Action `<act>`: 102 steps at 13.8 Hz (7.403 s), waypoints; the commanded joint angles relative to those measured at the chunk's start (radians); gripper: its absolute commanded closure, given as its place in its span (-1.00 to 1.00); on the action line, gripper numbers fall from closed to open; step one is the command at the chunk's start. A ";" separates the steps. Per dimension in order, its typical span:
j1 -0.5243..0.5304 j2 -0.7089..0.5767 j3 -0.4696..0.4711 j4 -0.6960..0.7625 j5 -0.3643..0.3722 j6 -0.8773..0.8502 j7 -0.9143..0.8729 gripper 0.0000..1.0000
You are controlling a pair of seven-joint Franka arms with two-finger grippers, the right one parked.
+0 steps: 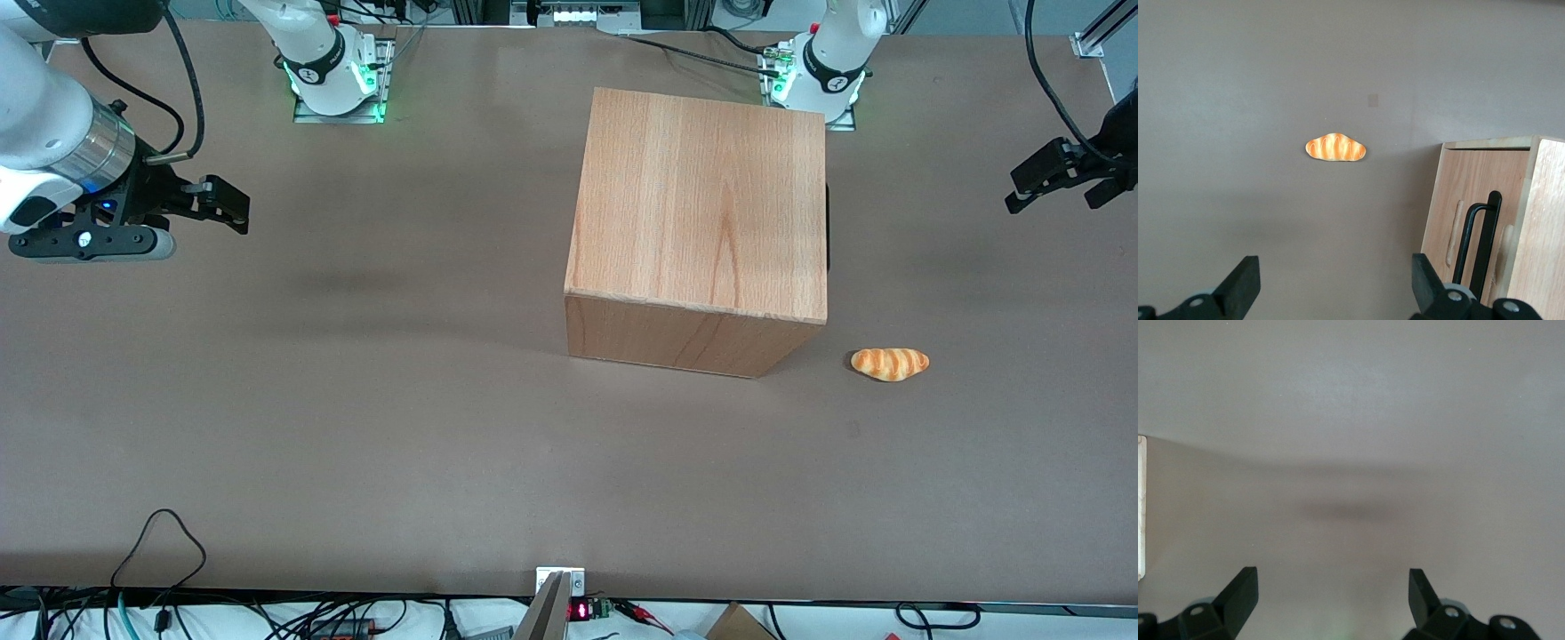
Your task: Open top drawer with left arm
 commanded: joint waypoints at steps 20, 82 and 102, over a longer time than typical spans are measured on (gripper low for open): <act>-0.037 0.090 -0.087 -0.307 -0.242 0.175 0.026 -1.00; 0.340 0.246 -0.112 -0.291 -0.150 0.226 0.210 -1.00; 0.386 0.266 -0.135 0.026 -0.140 -0.001 0.247 -1.00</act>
